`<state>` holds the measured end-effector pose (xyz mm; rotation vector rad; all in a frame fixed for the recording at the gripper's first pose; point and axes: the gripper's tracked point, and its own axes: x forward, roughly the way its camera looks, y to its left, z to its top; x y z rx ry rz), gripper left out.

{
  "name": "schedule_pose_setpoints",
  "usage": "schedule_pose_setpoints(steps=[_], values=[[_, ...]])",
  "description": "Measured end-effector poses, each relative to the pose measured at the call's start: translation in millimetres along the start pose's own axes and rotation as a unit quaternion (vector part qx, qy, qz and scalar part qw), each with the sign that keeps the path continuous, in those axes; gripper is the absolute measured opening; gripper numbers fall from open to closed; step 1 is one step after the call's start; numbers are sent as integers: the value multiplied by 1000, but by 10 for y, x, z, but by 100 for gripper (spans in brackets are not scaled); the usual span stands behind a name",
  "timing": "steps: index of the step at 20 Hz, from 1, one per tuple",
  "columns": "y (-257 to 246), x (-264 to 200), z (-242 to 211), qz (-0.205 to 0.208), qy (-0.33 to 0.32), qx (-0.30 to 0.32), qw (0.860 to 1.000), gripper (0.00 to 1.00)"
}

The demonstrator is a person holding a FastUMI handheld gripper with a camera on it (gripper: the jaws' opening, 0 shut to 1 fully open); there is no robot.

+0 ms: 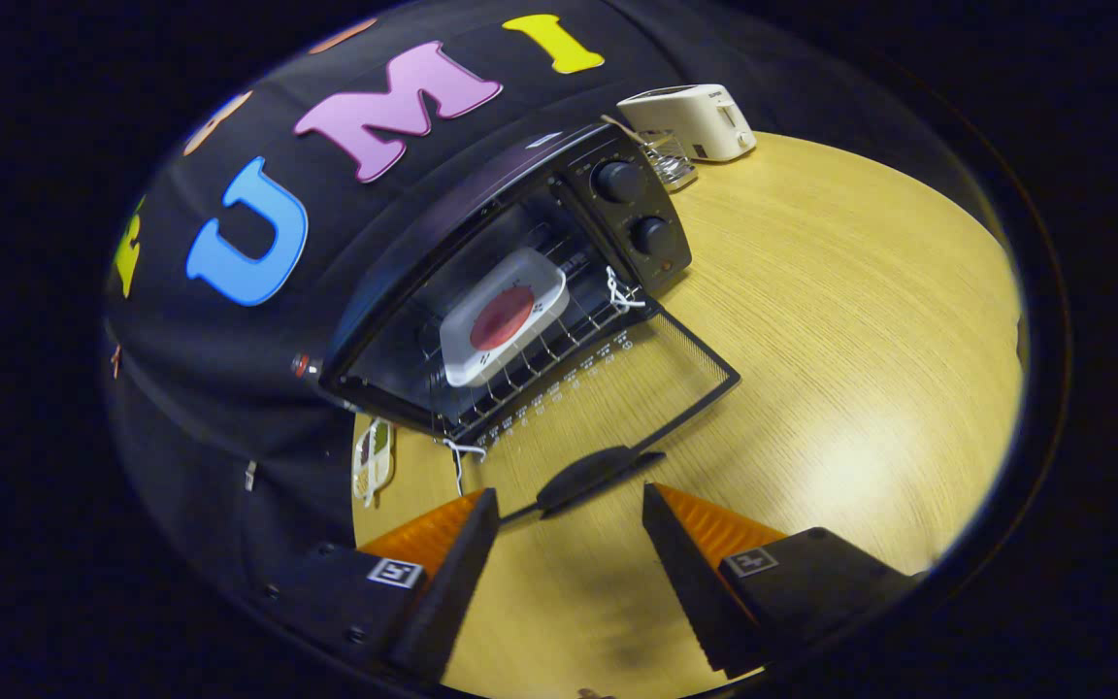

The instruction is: Open the toaster oven, put the food inside, and close the toaster oven door.

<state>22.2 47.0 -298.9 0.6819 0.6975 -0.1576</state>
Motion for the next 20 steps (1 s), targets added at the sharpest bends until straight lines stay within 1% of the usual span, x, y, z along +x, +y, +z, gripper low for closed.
schedule_pose_setpoints(steps=[1,3,5,9,11,12,15,17,20], values=[[-55,-25,-59,-6,0,-31,1000,99],[-158,-7,-221,-18,14,-100,995,99],[-192,36,-326,-23,19,-167,986,99],[-171,191,-414,-34,19,-260,965,99],[-168,292,-432,-38,26,-277,960,99],[-166,355,-429,-40,30,-277,960,99],[-243,500,-420,-49,51,-257,964,99],[-264,555,-363,-59,54,-248,966,99],[-276,678,-371,-59,64,-234,968,99]])
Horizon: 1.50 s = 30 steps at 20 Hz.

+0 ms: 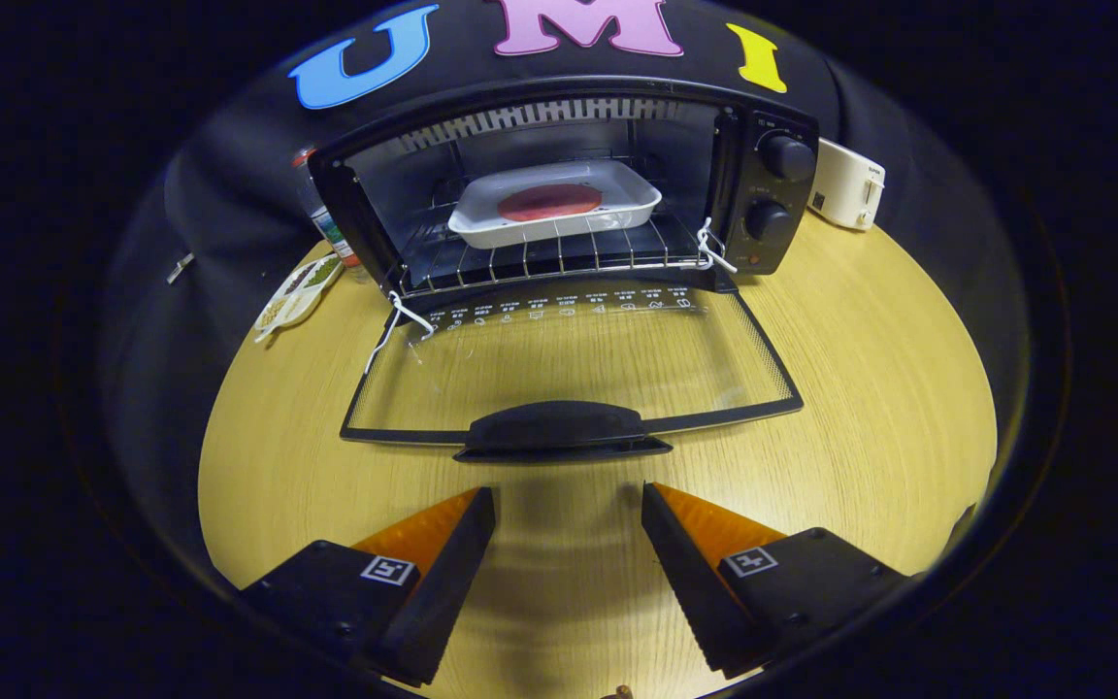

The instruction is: Open the toaster oven, put the food inside, and close the toaster oven door.

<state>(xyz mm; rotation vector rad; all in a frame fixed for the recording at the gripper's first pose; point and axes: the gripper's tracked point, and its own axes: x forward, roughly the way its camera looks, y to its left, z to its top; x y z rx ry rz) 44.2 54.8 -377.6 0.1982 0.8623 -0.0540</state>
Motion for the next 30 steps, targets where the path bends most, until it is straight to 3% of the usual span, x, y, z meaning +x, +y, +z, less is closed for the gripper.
schedule_pose_setpoints(steps=[9,12,18,30], values=[[39,38,154,-13,-2,-27,1000,99],[80,-229,307,6,-33,-11,999,99],[148,-896,944,13,-170,-15,985,99],[-67,-1961,940,16,-253,-2,967,99]])
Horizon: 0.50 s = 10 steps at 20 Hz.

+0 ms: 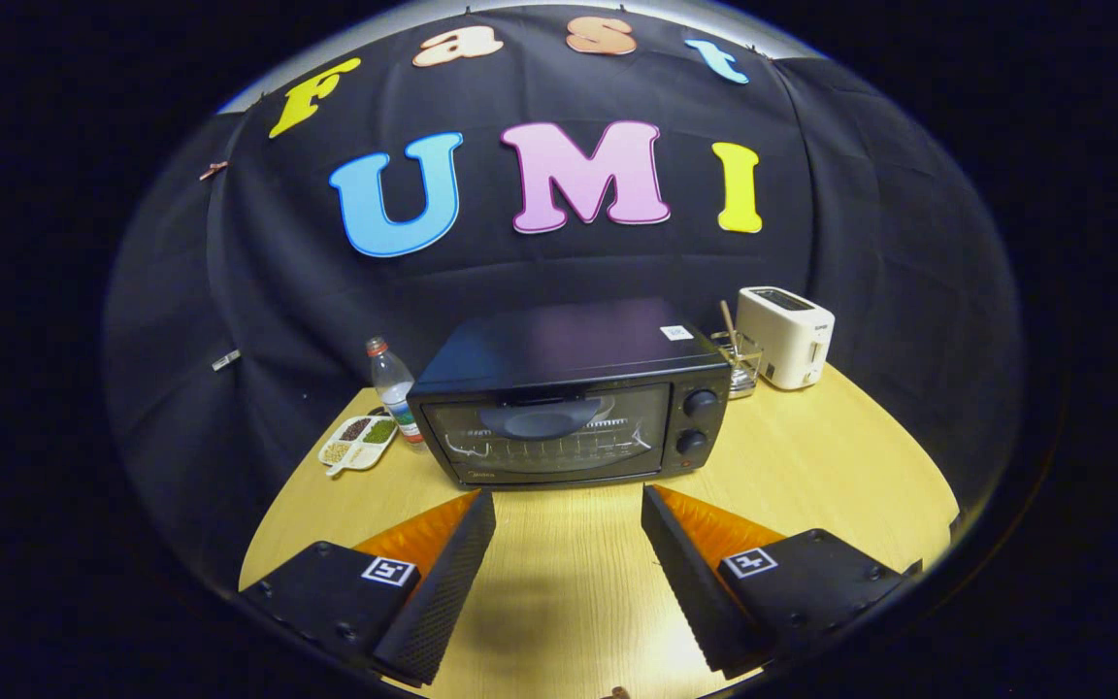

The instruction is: Open the toaster oven, put the food inside, and close the toaster oven door.

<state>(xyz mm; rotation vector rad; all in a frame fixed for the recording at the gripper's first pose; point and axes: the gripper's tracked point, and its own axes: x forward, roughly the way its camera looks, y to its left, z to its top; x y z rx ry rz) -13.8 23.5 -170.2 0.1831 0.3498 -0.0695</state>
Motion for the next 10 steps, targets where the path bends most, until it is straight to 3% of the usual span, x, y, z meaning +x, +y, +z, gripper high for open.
schedule_pose_setpoints(steps=[4,10], values=[[-222,-411,256,0,-37,-5,999,99],[-751,-936,690,48,-87,15,995,98]])
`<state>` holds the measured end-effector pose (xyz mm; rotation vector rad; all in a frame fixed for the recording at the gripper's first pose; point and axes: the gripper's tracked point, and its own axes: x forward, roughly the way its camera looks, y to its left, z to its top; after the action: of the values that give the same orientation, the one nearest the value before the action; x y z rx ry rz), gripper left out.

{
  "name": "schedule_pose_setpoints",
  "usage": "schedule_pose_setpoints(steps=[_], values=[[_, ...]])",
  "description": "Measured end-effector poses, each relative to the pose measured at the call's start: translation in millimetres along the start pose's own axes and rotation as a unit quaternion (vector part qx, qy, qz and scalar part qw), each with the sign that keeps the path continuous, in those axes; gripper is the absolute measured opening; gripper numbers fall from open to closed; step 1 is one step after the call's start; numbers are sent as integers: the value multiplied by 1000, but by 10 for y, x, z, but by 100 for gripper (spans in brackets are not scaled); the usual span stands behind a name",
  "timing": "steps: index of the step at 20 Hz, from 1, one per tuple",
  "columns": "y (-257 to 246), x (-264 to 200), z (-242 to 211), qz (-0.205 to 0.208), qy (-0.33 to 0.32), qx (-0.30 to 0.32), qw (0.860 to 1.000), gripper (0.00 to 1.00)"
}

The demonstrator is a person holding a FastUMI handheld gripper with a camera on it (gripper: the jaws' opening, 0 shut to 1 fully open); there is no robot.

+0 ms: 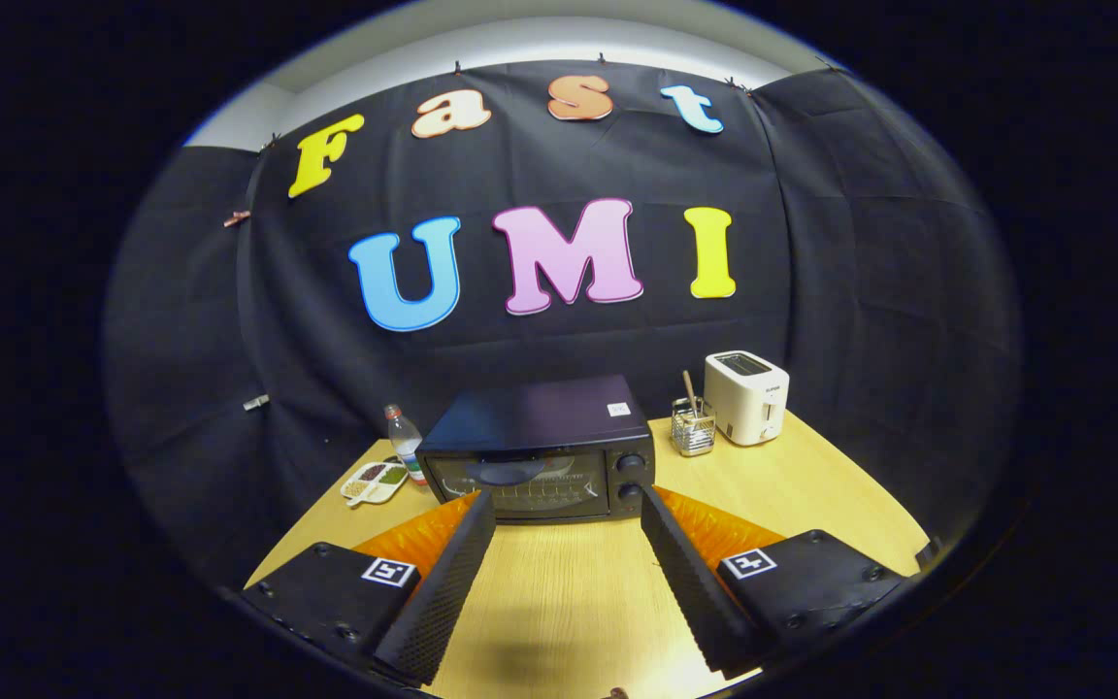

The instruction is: Open the toaster oven, put the food inside, and close the toaster oven door.

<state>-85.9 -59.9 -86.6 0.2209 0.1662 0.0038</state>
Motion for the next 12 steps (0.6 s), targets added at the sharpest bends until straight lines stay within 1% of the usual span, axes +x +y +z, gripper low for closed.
schedule_pose_setpoints(steps=[2,4,6,8,11,12], values=[[-139,-192,63,34,0,20,999,98],[-377,-400,98,57,3,15,998,98],[-658,-548,150,66,0,5,998,98],[-834,-693,101,78,17,13,997,98],[-1132,-768,210,72,2,11,997,98],[-1191,-779,206,71,2,20,997,98]])
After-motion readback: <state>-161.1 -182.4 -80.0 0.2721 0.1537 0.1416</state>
